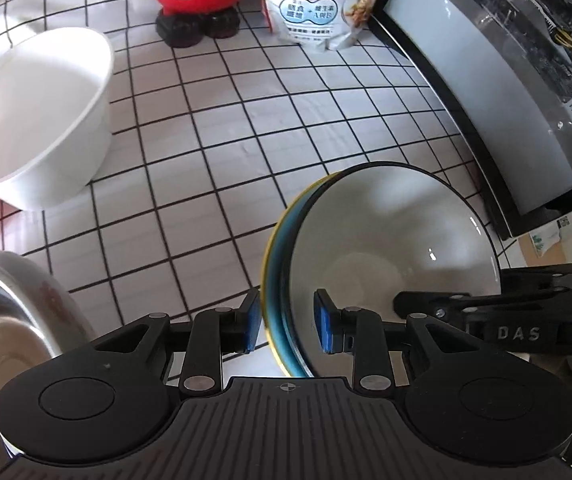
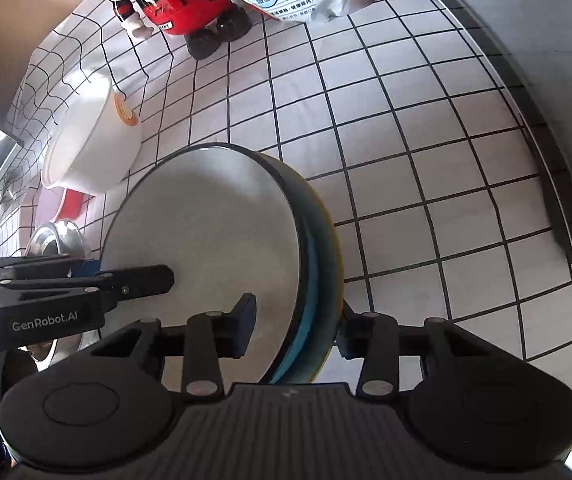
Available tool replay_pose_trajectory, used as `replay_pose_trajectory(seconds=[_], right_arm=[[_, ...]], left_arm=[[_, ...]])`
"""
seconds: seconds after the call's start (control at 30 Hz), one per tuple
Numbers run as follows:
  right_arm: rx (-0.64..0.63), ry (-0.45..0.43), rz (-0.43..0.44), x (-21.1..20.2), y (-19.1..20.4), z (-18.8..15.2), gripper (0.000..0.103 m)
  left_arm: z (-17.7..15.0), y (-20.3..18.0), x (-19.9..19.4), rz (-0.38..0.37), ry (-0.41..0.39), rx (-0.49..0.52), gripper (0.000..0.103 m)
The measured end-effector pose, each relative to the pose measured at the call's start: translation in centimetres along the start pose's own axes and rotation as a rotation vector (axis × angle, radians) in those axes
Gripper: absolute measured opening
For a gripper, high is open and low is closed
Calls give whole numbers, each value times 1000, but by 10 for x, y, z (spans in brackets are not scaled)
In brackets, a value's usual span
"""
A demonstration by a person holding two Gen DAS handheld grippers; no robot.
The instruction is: Organize plates and bowls
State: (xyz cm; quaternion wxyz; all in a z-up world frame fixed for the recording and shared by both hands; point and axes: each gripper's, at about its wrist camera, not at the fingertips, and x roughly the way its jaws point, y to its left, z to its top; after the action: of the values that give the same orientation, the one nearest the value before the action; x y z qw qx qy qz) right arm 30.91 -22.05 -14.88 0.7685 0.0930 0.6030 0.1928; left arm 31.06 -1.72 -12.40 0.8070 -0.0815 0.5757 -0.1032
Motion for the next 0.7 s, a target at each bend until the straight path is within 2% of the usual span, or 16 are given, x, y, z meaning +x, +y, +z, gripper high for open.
replay_pose_trajectory(seconds=[0.2,0.33,0.5,0.6,0.7], right_arm=[[-19,18,13,7,1,0,40],[-60,-6,-13,6,7,7,40],[-155,-104,-51,4,25,34,41],[-157,-122,-67,12,29,55,42],[-162,-118,-50,18,32,68,41]], left_arm=[[2,1,7,-14,8,-13,32],[4,5,8,-26,8,-38,32],[19,12,16,-2,12,-80,37],[33,21,18,-17,-2,-130,40],[43,25,17,18,-28,-132,40]])
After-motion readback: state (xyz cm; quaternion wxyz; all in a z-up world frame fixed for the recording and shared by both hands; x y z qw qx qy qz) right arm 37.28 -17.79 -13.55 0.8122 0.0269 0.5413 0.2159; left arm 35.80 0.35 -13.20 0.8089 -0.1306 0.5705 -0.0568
